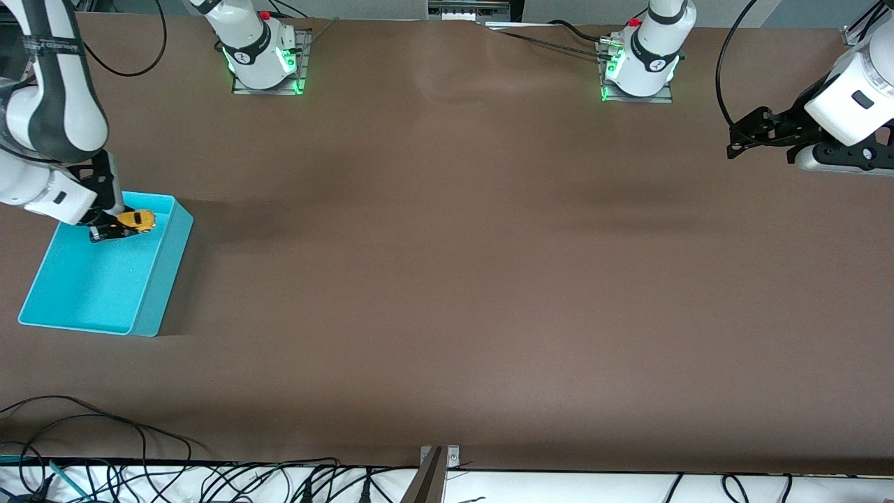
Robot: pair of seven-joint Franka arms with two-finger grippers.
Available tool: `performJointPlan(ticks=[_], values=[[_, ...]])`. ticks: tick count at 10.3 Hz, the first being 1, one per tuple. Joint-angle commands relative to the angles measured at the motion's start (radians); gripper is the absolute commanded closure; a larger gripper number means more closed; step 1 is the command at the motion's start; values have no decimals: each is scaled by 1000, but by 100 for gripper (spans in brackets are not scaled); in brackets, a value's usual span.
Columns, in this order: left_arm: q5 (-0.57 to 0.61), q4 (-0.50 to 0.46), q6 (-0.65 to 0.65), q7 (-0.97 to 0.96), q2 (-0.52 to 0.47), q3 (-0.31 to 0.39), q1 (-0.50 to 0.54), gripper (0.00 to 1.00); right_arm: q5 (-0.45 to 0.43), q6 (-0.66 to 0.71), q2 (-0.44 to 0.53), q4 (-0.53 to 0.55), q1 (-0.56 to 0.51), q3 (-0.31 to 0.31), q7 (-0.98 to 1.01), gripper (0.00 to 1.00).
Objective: Wind up and store yellow beetle car
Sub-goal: 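Lift the car and carry it over the turquoise bin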
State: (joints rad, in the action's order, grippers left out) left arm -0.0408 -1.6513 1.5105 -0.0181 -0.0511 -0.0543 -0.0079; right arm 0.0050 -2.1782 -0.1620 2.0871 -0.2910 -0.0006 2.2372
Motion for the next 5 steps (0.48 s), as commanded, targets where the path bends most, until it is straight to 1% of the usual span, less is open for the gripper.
performJointPlan(ticks=[1,2,5], values=[[-7,34,-27,-14,16,8,-12,0,-11,-8,-10,1,-86,14,173,100],[-7,34,-27,-14,14,10,-12,0,-13,-32,-36,-5,-120,14,232,100],[-7,34,-29,-14,16,7,-14,0,-8,-103,-134,-34,-168,22,381,100]])
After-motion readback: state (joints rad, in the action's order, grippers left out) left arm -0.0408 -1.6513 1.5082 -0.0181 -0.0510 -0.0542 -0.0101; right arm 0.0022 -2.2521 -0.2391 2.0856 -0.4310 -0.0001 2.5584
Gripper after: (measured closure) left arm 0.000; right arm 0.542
